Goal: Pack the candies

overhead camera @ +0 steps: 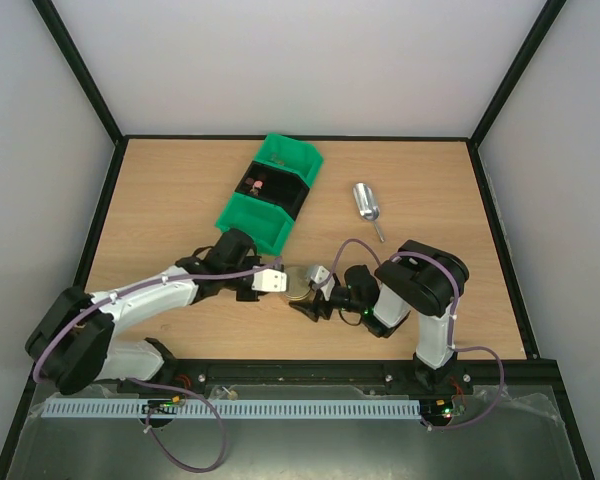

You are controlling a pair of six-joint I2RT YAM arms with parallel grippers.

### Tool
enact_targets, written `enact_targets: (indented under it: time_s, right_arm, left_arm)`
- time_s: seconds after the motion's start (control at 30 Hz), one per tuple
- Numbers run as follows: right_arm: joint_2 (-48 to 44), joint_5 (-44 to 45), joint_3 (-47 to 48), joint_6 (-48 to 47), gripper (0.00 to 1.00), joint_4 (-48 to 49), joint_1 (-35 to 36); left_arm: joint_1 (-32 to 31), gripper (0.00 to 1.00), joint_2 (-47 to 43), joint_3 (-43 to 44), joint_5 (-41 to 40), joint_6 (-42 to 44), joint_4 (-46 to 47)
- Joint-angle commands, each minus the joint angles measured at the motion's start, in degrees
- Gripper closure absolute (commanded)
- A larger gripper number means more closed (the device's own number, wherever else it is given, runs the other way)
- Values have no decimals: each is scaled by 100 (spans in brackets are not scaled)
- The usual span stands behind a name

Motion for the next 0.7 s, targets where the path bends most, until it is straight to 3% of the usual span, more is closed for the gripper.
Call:
enact_targets:
  time_s: [0.0, 0.13, 0.33, 0.53, 0.67]
  right_arm:
    - [122, -351, -85, 25, 52, 174, 50]
    - [150, -232, -35, 111, 52, 139, 58]
    - [185, -193, 16, 200, 53, 124, 67]
    - [175, -159, -2, 191, 53, 117, 109]
    - [168, -157, -17, 191, 53, 140, 138]
  left_arm:
    - [252, 80, -320, -193, -297, 198, -461]
    - [-71, 78, -528, -144, -94, -136, -375]
    - [-668, 75, -6, 190, -132, -892, 111]
    - [-841, 68, 299, 178, -239, -975, 495]
    - [-855, 71, 339, 75, -354, -885, 540]
